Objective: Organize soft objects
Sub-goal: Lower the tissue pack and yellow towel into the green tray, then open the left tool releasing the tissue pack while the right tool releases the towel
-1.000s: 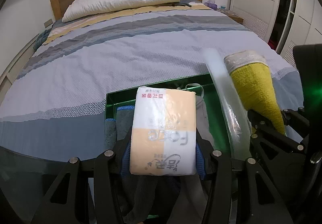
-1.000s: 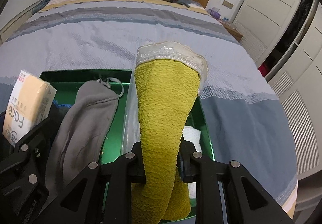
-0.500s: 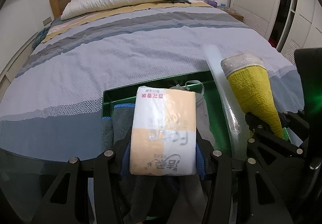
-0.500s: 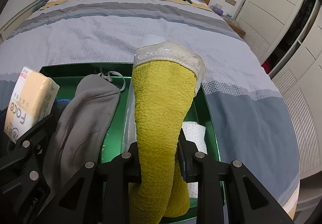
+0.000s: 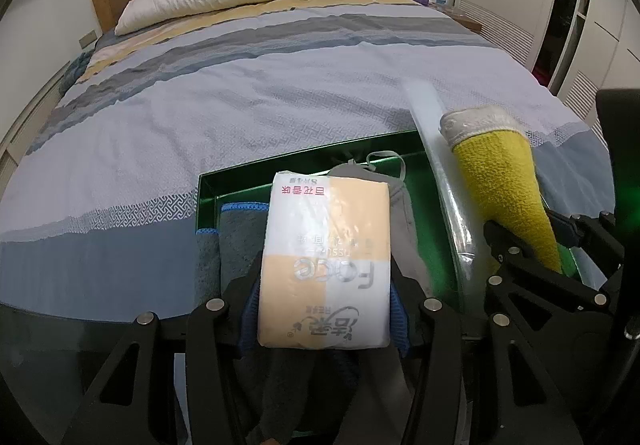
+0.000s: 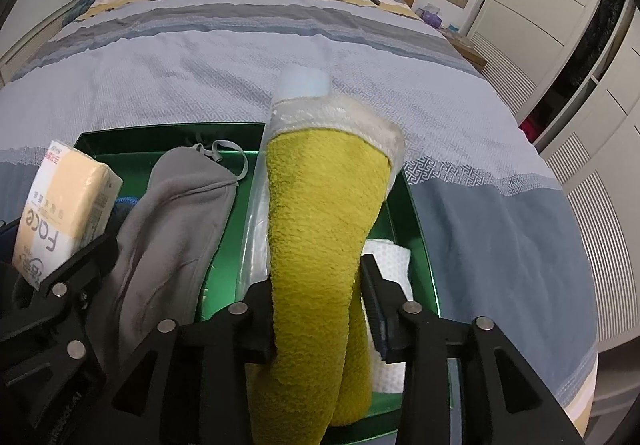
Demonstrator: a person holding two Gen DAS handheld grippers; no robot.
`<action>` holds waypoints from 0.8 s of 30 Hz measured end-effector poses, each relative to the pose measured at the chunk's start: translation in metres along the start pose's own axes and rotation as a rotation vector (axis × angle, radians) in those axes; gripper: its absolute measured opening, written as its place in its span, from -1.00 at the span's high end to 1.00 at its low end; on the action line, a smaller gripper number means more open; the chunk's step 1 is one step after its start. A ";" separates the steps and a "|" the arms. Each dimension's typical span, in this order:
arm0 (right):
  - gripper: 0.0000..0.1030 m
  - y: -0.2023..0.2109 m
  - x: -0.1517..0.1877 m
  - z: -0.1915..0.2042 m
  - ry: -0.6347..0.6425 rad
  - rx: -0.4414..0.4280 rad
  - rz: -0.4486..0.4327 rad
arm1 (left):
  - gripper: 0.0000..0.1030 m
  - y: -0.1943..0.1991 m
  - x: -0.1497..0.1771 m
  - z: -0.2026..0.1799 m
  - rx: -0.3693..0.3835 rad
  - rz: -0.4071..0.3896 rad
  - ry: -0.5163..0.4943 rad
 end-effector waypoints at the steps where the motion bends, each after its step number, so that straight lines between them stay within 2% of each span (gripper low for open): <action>1: 0.25 0.001 0.000 0.000 -0.001 0.000 -0.003 | 0.04 0.000 0.000 0.000 -0.001 -0.002 -0.005; 8: 0.26 0.005 -0.001 0.000 0.003 0.003 -0.008 | 0.00 0.000 -0.002 -0.003 0.006 -0.003 -0.008; 12: 0.25 0.006 0.000 -0.001 0.003 0.006 -0.007 | -0.09 0.003 -0.004 -0.002 0.005 -0.011 -0.003; 24: -0.08 0.015 0.000 -0.004 -0.001 0.016 -0.015 | -0.11 0.008 -0.009 0.003 0.007 -0.024 0.005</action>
Point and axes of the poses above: each gripper's, at about its wrist camera, not at the fingertips, and y roughly against the way its jaws point, z to its left, x to its underside, the point moved 9 cm from there along -y, roughly the way its jaws point, and after that the axes turned 10 degrees about y, right-handed, at the moved point
